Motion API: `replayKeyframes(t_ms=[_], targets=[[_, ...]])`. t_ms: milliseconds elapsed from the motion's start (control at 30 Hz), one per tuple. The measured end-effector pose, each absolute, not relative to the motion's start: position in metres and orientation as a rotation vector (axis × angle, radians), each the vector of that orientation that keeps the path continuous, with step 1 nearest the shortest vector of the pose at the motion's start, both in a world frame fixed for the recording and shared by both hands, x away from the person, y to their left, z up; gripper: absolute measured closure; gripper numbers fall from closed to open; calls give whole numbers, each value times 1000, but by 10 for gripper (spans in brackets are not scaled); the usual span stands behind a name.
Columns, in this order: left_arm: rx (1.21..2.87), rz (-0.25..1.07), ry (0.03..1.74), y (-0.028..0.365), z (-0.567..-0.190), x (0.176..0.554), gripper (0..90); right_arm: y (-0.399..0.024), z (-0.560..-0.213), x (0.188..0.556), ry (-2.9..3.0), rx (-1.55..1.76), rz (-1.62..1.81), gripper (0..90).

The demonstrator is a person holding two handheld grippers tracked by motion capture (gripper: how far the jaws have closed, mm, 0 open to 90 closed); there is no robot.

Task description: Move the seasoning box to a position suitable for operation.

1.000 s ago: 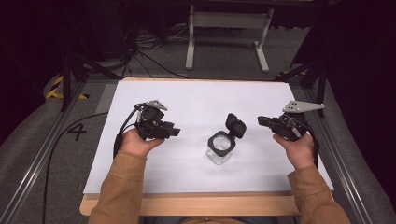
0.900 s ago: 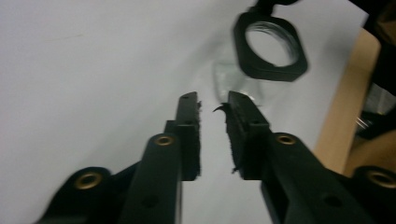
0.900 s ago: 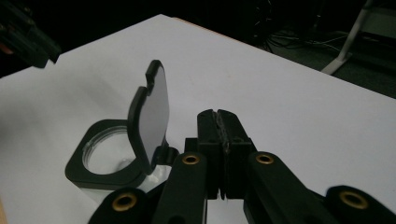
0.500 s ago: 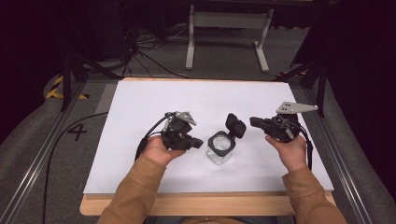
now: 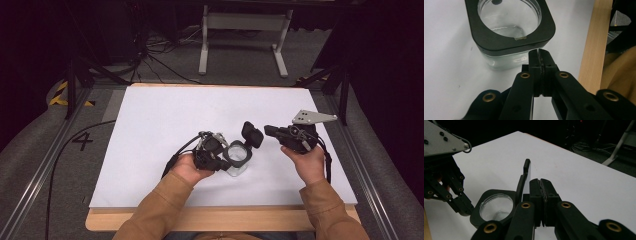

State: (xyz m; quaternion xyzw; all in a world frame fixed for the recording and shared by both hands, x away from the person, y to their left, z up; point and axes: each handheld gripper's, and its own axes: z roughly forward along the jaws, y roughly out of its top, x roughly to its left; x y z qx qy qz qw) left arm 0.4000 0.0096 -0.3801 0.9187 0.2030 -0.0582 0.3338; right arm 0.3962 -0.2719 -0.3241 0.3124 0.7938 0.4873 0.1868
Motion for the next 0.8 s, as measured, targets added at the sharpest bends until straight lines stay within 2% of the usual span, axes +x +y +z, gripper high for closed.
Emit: replayKeyframes(t_ms=[800], targets=[[2392, -161, 531, 8, -385, 401, 892, -257, -325, 391, 2267, 820, 1332, 890]])
